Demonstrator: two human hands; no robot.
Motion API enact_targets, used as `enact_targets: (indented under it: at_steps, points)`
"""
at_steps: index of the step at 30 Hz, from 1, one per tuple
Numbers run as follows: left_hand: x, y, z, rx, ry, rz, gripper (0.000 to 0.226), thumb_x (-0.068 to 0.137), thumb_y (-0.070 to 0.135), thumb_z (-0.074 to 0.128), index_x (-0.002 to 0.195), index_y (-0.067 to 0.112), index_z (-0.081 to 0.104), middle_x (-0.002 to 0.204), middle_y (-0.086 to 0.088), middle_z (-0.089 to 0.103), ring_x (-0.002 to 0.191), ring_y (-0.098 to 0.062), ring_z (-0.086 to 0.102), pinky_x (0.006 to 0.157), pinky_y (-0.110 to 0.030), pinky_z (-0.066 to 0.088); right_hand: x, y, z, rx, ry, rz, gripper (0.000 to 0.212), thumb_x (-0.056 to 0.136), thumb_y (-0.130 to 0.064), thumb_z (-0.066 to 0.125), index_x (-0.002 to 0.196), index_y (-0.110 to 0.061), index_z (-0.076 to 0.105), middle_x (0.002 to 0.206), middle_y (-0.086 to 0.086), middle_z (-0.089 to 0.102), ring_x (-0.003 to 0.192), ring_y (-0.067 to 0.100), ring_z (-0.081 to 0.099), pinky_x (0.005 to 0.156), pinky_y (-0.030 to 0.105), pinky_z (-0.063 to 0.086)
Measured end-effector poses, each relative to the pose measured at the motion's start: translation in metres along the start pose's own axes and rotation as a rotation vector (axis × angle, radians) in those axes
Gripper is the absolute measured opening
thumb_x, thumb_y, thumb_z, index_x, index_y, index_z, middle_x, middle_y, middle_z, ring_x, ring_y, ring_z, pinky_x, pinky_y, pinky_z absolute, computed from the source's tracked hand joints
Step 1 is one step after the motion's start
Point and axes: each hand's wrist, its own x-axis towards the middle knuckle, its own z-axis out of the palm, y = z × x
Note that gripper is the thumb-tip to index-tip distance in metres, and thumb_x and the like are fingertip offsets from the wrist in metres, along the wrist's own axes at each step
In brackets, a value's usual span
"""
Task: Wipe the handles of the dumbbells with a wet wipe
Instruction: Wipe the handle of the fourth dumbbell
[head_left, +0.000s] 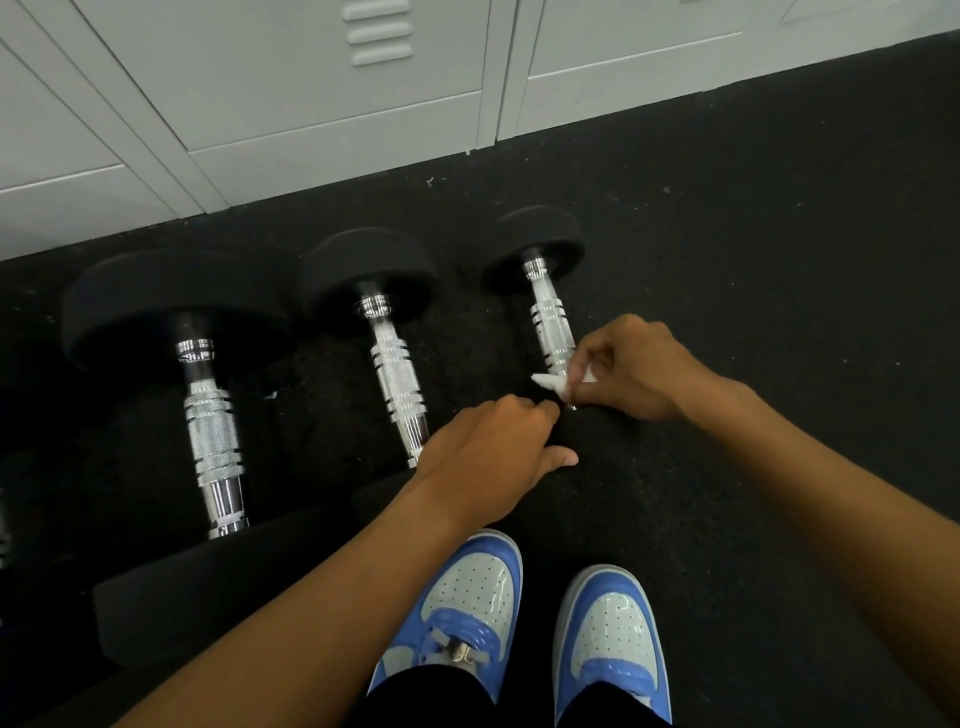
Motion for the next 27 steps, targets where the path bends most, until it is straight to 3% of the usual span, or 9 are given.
enact_targets:
  at_steps: [2, 5, 8, 11, 14, 17, 19, 22, 27]
  points:
    - [0.000, 0.001, 0.000, 0.004, 0.002, -0.001, 0.045, 0.095, 0.048, 0.044, 0.124, 0.015, 0.051, 0.109, -0.004, 0.062, 0.097, -0.022, 0.060, 0.077, -0.034, 0.046, 0.004, 0.000, -0.009, 0.060, 0.028, 0.034, 0.010, 0.071, -0.028, 0.079, 0.073, -0.025, 0.070, 0.074, -0.007, 0.057, 0.077, 0.007, 0.052, 0.056, 0.016, 0.036]
    - [0.000, 0.002, 0.000, 0.001, 0.001, -0.005, 0.043, 0.095, 0.047, 0.046, 0.122, 0.014, 0.052, 0.106, -0.004, 0.063, 0.094, -0.021, 0.061, 0.074, -0.032, 0.045, 0.017, -0.014, 0.003, 0.016, 0.166, -0.012, 0.009, 0.073, -0.029, 0.077, 0.074, -0.026, 0.069, 0.097, 0.003, 0.053, 0.095, 0.016, 0.050, 0.073, 0.024, 0.042]
    - [0.000, 0.001, 0.000, -0.016, 0.009, 0.005, 0.040, 0.094, 0.046, 0.048, 0.118, 0.014, 0.054, 0.104, -0.003, 0.063, 0.092, -0.020, 0.061, 0.072, -0.030, 0.044, 0.014, -0.022, 0.020, -0.108, 0.086, -0.039, 0.017, 0.075, -0.029, 0.075, 0.067, -0.031, 0.061, 0.113, 0.008, 0.050, 0.098, 0.024, 0.055, 0.079, 0.029, 0.048]
    - [0.000, 0.001, 0.000, -0.005, 0.007, 0.001, 0.042, 0.095, 0.047, 0.046, 0.120, 0.014, 0.053, 0.108, -0.004, 0.062, 0.096, -0.022, 0.060, 0.075, -0.033, 0.045, 0.011, -0.012, 0.005, -0.041, 0.024, 0.017, 0.013, 0.070, -0.029, 0.078, 0.066, -0.030, 0.066, 0.111, 0.008, 0.057, 0.096, 0.021, 0.058, 0.074, 0.029, 0.047]
    - [0.000, 0.002, 0.000, 0.004, 0.002, -0.009, 0.044, 0.095, 0.048, 0.046, 0.122, 0.015, 0.052, 0.108, -0.004, 0.062, 0.096, -0.022, 0.061, 0.078, -0.035, 0.048, 0.022, -0.008, -0.002, 0.078, 0.156, 0.042, 0.012, 0.068, -0.028, 0.080, 0.069, -0.025, 0.069, 0.104, 0.009, 0.062, 0.096, 0.019, 0.058, 0.072, 0.027, 0.044]
    - [0.001, 0.002, 0.000, -0.012, -0.003, -0.014, 0.043, 0.094, 0.047, 0.048, 0.121, 0.014, 0.053, 0.104, -0.004, 0.063, 0.093, -0.022, 0.061, 0.076, -0.035, 0.049, 0.021, -0.019, 0.020, -0.035, 0.310, -0.093, 0.010, 0.076, -0.024, 0.074, 0.077, -0.019, 0.066, 0.100, 0.006, 0.058, 0.094, 0.021, 0.058, 0.073, 0.025, 0.042]
    - [0.002, 0.002, 0.000, -0.006, 0.002, -0.007, 0.042, 0.094, 0.047, 0.047, 0.120, 0.015, 0.053, 0.103, -0.004, 0.062, 0.093, -0.022, 0.061, 0.074, -0.033, 0.046, 0.015, -0.012, 0.027, -0.086, 0.300, -0.187, 0.007, 0.078, -0.020, 0.072, 0.083, -0.019, 0.067, 0.093, 0.000, 0.052, 0.093, 0.019, 0.055, 0.072, 0.024, 0.039]
    - [0.001, 0.001, 0.001, 0.005, 0.012, 0.005, 0.041, 0.095, 0.048, 0.045, 0.119, 0.015, 0.053, 0.103, -0.003, 0.063, 0.092, -0.020, 0.061, 0.073, -0.031, 0.045, 0.015, 0.001, 0.008, 0.050, 0.203, -0.129, 0.011, 0.076, -0.029, 0.074, 0.074, -0.030, 0.064, 0.080, -0.005, 0.050, 0.093, 0.019, 0.052, 0.072, 0.026, 0.039]
    - [0.001, 0.001, 0.002, 0.002, 0.012, 0.004, 0.043, 0.094, 0.049, 0.046, 0.119, 0.015, 0.053, 0.101, -0.002, 0.063, 0.088, -0.018, 0.061, 0.073, -0.031, 0.048, 0.032, -0.020, 0.012, -0.015, 0.343, -0.158, 0.013, 0.080, -0.021, 0.071, 0.092, -0.019, 0.067, 0.107, 0.007, 0.054, 0.097, 0.020, 0.053, 0.074, 0.024, 0.040]
